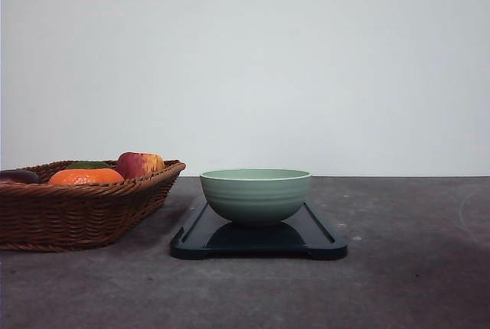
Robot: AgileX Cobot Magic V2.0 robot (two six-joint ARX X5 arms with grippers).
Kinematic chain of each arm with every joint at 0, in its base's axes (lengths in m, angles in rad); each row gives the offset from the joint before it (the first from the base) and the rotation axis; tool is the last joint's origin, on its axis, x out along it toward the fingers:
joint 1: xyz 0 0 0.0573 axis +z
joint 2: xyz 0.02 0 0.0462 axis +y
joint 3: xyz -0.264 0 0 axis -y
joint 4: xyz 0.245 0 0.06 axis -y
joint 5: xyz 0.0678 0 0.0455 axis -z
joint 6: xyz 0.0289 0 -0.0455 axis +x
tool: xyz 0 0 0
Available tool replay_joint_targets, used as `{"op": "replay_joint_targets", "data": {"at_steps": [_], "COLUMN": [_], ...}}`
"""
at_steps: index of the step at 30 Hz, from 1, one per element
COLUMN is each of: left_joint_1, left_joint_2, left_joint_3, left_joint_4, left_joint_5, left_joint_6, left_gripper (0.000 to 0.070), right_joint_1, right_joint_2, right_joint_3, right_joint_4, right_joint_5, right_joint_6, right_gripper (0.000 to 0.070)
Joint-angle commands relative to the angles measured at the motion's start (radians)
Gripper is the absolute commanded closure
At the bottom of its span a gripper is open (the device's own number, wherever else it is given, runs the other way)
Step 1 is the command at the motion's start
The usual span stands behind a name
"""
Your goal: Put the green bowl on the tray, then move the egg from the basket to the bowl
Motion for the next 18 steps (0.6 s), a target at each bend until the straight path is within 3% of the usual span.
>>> {"op": "replay_joint_targets", "data": {"at_steps": [1, 18], "left_joint_1": [0.000, 0.000], "left_joint_2": [0.000, 0.000], "left_joint_3": [-0.019, -0.019], "left_joint_4": [-0.006, -0.006], "left_joint_5": [0.000, 0.000], "left_joint_6": [0.013, 0.013], "left_gripper": [0.0700, 0.0700], "right_joint_1": [0.000, 0.000], "right_joint_2": [-0.001, -0.001], "right_joint_3": [-0.004, -0.004], "right_joint_4": [0.013, 0.013], "right_joint_5": [0.000, 0.000], "right_joint_6": [0.011, 0.011], "right_gripper": [0.0684, 0.0684]}}
